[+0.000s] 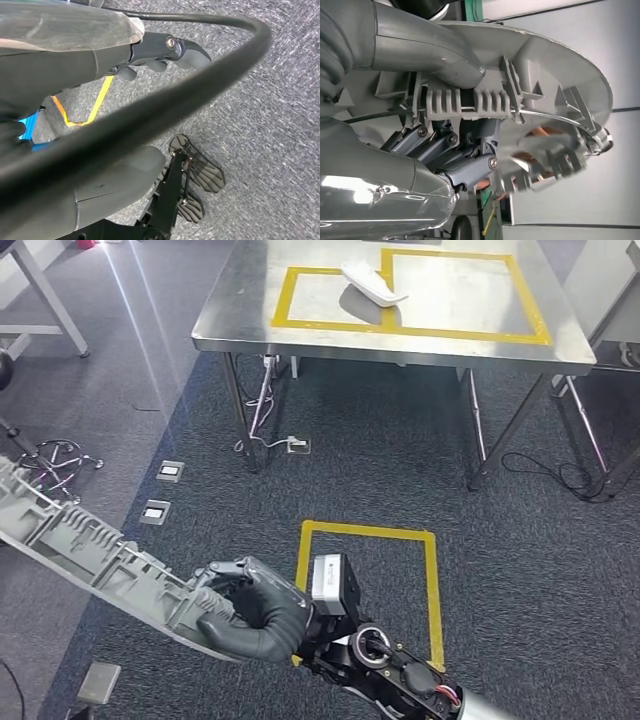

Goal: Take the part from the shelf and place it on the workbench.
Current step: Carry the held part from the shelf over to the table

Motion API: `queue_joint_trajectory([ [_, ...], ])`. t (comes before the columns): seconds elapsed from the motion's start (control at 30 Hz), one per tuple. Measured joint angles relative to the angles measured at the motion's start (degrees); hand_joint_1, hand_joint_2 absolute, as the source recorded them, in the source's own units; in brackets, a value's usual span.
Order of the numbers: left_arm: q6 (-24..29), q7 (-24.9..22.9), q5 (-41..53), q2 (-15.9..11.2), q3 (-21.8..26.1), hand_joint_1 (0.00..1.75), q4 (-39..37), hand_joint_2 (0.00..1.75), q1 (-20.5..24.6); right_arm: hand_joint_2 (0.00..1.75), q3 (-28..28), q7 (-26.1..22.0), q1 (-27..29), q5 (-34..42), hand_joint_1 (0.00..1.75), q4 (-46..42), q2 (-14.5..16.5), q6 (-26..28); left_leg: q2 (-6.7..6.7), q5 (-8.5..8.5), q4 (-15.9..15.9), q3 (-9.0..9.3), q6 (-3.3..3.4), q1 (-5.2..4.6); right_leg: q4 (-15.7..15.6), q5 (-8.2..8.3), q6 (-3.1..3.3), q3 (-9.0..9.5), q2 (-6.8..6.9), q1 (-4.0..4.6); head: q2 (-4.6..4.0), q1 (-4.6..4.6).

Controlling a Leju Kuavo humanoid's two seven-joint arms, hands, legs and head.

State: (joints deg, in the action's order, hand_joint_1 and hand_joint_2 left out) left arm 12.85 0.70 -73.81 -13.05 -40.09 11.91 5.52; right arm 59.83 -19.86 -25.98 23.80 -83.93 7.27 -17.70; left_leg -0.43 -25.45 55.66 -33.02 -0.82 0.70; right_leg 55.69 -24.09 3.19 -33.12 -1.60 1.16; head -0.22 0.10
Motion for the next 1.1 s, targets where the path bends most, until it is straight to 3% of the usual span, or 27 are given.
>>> queue_joint_trajectory([
  [0.2, 0.0, 0.0, 0.0, 0.0, 0.0, 0.00, 0.0, 1.75, 0.0, 1.75, 0.0, 0.0, 0.0, 0.0, 1.71, 0.0, 0.0, -0.1, -0.04, -0.40, 0.0, 0.31, 0.61, -0.26, -0.3, -0.19, -0.40, 0.52, 0.06, -0.09, 0.00, 0.67],
  [0.4, 0.0, 0.0, 0.0, 0.0, 0.0, 0.00, 0.0, 1.75, 0.0, 1.75, 0.0, 0.0, 0.0, 0.0, 1.71, 0.0, 0.0, 0.0, -0.04, -0.62, 0.0, 0.46, 0.83, -0.35, -0.5, -0.45, -1.93, 0.72, 0.07, -0.47, 0.00, 0.68],
  [0.67, 0.0, 0.0, -0.2, 0.0, 0.0, 0.00, 0.0, 1.75, 0.0, 1.75, 0.0, -0.2, 0.0, 0.1, 1.71, 0.0, 0.0, 0.4, -0.04, -0.74, 0.0, 0.58, 0.83, -0.43, -0.5, -0.55, -2.30, 0.76, 0.06, -0.45, 0.00, 0.35],
  [0.73, 0.0, 0.0, -0.1, -0.1, 0.0, 0.00, 0.0, 1.75, 0.0, 1.75, 0.0, -0.2, 0.0, 0.1, 1.71, 0.0, 0.0, 0.5, -0.06, -0.93, 0.0, 0.58, 1.12, -0.61, -0.7, -0.51, -2.73, 0.91, 0.05, -0.54, 0.00, 0.23],
  [0.83, -0.3, 0.0, 0.1, -0.2, 0.0, 0.00, 0.0, 1.75, -0.1, 1.75, -0.1, -0.2, 0.0, 0.2, 1.71, 0.0, 0.0, 0.7, -0.03, -1.20, -1.3, 1.61, 2.22, -0.41, 0.3, -0.13, -3.60, 1.06, 0.15, -0.56, 0.00, 0.09],
  [0.9, -0.5, 0.0, 0.2, -0.2, 0.0, 0.00, 0.0, 1.75, -0.1, 1.75, -0.3, -0.2, 0.0, 0.2, 1.71, 0.0, 0.0, 0.9, 0.10, -1.27, -2.0, 3.05, 2.79, -0.11, 3.4, -1.74, -3.84, -0.26, 0.48, -0.63, -0.01, 0.35],
  [1.0, -0.6, 0.0, 0.4, -0.3, 0.0, 0.00, 0.0, 1.75, -0.2, 1.75, -0.5, -0.3, 0.1, 0.2, 1.71, 0.0, 0.0, 1.1, 0.22, -1.84, -2.1, 4.23, 2.70, -0.12, 14.3, -6.51, -4.19, -5.97, 0.79, -1.18, 0.00, 0.85],
  [1.03, -0.6, 0.0, 0.5, -0.4, 0.0, 0.00, 0.0, 1.75, -0.2, 1.75, -0.5, -0.2, 0.2, 0.2, 1.71, 0.0, 0.0, 1.1, 0.21, -2.13, -2.1, 4.57, 2.48, -0.10, 16.6, -7.06, -4.41, -7.44, 0.83, -1.43, 0.00, 0.96],
  [1.07, -0.7, 0.0, 0.6, -0.4, 0.0, 0.00, 0.0, 1.75, -0.3, 1.75, -0.5, -0.2, 0.3, 0.2, 1.71, 0.1, 0.0, 1.2, 0.18, -2.51, -2.1, 5.04, 2.21, -0.01, 16.7, -6.36, -4.63, -7.84, 0.89, -1.70, 0.00, 1.05],
  [1.1, -0.7, 0.0, 0.7, -0.4, 0.0, 0.00, 0.0, 1.75, -0.4, 1.75, -0.5, -0.2, 0.4, 0.2, 1.71, 0.1, -0.1, 1.3, 0.13, -2.97, -2.1, 5.69, 1.87, 0.11, 14.3, -4.43, -4.85, -7.02, 0.96, -2.00, 0.00, 1.15],
])
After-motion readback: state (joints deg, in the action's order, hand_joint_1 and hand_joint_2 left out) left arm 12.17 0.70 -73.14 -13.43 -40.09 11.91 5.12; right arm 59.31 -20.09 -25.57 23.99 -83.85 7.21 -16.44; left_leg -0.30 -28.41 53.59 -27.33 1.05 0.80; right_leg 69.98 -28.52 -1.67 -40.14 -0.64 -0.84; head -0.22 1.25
